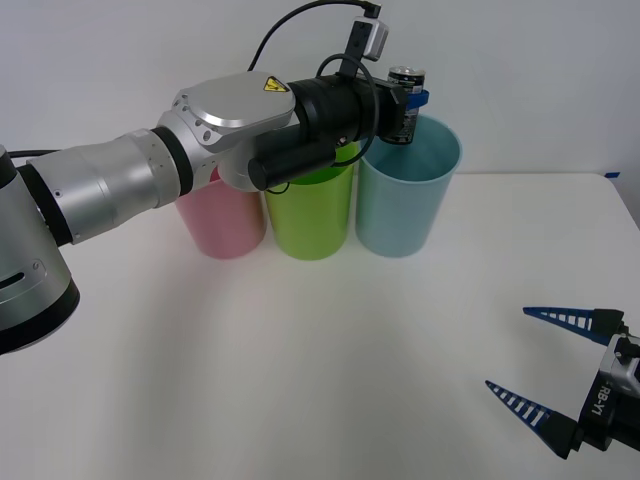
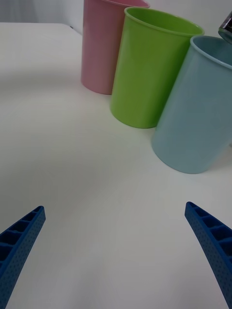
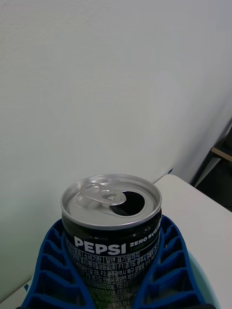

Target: Put cans in the blue bin and PET bottles in the pink bin and trash in the green bin.

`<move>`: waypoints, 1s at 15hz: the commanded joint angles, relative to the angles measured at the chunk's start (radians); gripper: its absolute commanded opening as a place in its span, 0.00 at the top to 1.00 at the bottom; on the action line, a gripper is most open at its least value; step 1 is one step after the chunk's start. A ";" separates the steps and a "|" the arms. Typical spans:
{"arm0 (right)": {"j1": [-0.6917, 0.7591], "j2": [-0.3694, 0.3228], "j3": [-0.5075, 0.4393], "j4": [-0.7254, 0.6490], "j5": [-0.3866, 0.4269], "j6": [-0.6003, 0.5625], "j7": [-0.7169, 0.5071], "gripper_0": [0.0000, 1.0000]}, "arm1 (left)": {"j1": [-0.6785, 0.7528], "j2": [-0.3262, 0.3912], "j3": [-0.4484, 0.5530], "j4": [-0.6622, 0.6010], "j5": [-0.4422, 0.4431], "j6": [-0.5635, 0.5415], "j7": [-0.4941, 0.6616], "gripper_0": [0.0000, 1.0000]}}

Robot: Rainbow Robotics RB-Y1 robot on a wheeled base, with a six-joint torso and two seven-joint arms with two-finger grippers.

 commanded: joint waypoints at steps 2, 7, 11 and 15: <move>0.000 0.000 0.000 0.000 0.000 0.000 0.000 0.00 | 0.000 0.000 0.000 0.003 -0.002 0.012 0.018 0.79; 0.000 0.000 0.000 0.000 0.000 0.000 0.000 0.00 | 0.000 0.002 0.000 0.001 -0.003 0.024 0.027 0.00; 0.000 0.000 0.000 0.000 0.000 0.000 0.000 0.00 | -0.001 0.003 0.000 -0.008 -0.011 0.046 0.022 0.00; 0.000 0.000 0.000 0.000 0.000 0.000 0.000 0.00 | 0.000 0.008 0.000 -0.034 -0.020 0.072 0.007 0.00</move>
